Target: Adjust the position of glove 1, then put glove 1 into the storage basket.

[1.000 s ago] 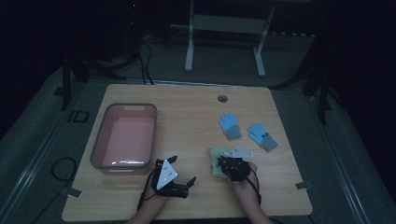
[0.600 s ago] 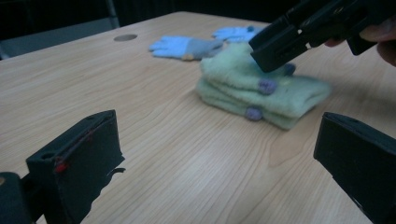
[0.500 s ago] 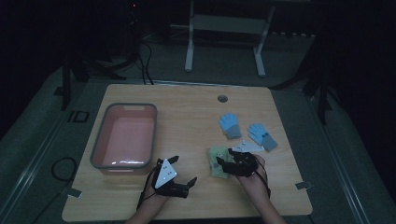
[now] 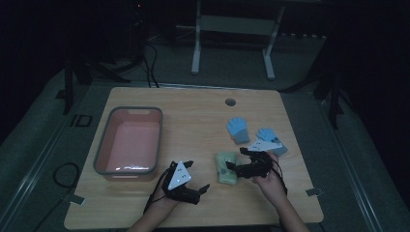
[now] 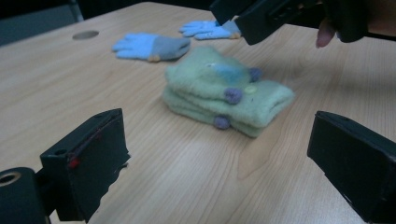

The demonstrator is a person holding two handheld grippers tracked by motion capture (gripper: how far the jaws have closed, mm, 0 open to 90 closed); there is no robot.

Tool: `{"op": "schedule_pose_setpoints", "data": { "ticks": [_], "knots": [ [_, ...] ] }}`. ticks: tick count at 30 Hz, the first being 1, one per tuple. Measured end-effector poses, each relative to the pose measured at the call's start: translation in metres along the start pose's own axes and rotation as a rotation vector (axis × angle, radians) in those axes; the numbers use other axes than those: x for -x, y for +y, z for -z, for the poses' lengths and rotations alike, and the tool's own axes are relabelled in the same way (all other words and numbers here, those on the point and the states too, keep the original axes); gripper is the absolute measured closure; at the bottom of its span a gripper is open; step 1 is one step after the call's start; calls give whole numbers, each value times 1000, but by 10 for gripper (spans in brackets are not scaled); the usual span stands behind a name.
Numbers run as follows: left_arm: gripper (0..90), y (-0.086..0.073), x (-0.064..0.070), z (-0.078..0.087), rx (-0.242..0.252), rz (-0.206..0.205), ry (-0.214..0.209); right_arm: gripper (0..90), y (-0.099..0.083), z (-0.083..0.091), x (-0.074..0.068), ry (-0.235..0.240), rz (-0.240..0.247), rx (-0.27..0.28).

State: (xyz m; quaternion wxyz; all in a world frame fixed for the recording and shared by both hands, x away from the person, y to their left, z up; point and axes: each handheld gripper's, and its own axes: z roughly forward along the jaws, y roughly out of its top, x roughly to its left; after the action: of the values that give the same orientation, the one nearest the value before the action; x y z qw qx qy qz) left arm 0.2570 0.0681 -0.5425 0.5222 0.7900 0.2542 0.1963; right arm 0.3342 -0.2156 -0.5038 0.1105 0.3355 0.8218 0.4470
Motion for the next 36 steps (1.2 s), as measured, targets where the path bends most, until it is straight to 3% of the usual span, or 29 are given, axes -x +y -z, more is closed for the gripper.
{"op": "schedule_pose_setpoints", "data": {
  "ticks": [6, 7, 10, 15, 16, 17, 18, 22, 25, 27, 30, 31, 36],
  "knots": [
    [48, 8, 7, -5, -18, -19, -47, 147, 1, 10, 6, -11, -24, 17],
    [43, 9, 8, -6, -18, -20, -55, 140, 2, 14, 9, 1, -55, 17],
    [39, 14, 10, -11, -24, -16, -92, 136, 3, 17, 12, 36, -68, 22],
    [39, 21, 12, -16, -79, -16, -132, 116, 6, 15, 13, 68, -44, 14],
    [39, 22, 12, -17, -86, -31, -149, 116, 6, 14, 13, 86, -37, 4],
    [39, 24, 15, -19, -87, -84, -144, 155, 8, 12, 12, 69, -11, -2],
    [39, 26, 16, -20, -82, -99, -150, 172, 9, 10, 13, 85, -4, -4],
    [39, 31, 16, -25, -78, -110, -187, 274, 13, 3, 18, 86, 27, -3],
    [64, 37, 17, -35, -128, -131, -203, 332, 17, -5, 22, 94, 36, -25],
    [107, 38, 17, -38, -122, -151, -231, 336, 19, -10, 24, 114, 35, -26],
    [133, 39, 18, -40, -124, -163, -234, 349, 21, -14, 26, 123, 34, -36],
    [152, 39, 20, -47, -149, -216, -247, 362, 21, -17, 28, 127, 36, -46],
    [215, 37, 19, -55, -166, -253, -256, 369, 15, -26, 31, 134, 29, -72]
  ]
}}
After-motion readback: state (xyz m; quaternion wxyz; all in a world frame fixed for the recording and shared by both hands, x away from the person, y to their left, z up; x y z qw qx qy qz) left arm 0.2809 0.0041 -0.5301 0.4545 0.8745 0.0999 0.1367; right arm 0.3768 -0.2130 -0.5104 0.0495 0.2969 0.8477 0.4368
